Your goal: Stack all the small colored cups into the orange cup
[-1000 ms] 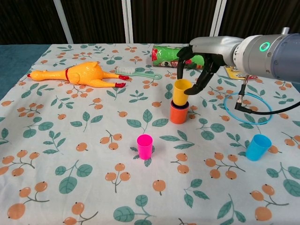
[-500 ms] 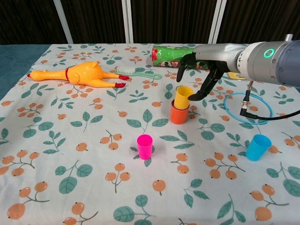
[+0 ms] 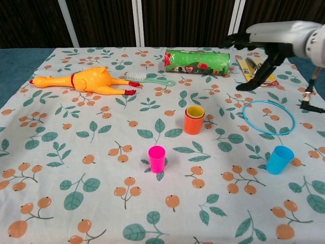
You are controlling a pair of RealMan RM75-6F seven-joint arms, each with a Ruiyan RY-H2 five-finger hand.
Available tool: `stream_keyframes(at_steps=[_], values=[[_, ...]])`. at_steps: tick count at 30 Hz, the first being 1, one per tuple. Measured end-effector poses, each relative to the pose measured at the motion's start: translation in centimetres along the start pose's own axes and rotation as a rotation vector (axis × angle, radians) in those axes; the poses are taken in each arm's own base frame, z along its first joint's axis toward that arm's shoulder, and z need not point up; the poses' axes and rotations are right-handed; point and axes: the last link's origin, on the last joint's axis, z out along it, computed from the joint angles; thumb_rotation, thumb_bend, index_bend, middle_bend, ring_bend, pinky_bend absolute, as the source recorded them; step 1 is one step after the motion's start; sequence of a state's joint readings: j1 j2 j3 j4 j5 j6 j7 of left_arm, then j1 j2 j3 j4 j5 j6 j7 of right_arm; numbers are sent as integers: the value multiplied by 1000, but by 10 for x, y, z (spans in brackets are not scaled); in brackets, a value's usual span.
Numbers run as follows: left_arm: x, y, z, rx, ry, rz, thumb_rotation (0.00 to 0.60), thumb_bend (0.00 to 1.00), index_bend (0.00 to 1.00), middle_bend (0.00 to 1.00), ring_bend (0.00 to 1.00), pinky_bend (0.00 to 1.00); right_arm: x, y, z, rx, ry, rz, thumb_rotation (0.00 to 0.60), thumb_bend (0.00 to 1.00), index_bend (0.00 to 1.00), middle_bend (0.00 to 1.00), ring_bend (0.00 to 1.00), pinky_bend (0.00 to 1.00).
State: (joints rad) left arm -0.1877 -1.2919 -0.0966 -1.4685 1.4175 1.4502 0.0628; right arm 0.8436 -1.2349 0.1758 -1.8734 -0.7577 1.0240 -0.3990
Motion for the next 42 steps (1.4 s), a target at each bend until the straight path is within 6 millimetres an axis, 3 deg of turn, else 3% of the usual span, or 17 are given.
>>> stream_keyframes(at_steps=[6,10,14,18,25,33,42], values=[[2,1,-2,-1,12,-10,600,127,127,13,0,0,1,28,-48,-21,23,-80,600,344,118,0,0,21],[3,2,-3,-2,12,-17,600,127,127,11,0,0,-14,43,-80,-28,-1,-104,600,344,118,0,0,21],[2,3,-5,-6,-4,-29,600,126,126,6,0,0,-36,48,-100,-14,-38,-113,600,344,132,0,0,21],[4,3,-7,-6,-24,-37,600,126,126,5,0,0,-57,46,-103,8,-53,-101,600,344,194,0,0,21],[5,1,-8,5,-28,-25,600,126,126,5,0,0,-79,39,-88,37,-4,-57,600,344,262,0,0,21],[5,-1,-6,16,-36,-18,600,126,126,5,0,0,-89,40,-78,19,-26,-66,600,345,276,0,0,21],[4,0,-6,13,-40,-12,600,127,126,5,0,0,-84,45,-89,-5,-45,-80,600,344,278,0,0,21]])
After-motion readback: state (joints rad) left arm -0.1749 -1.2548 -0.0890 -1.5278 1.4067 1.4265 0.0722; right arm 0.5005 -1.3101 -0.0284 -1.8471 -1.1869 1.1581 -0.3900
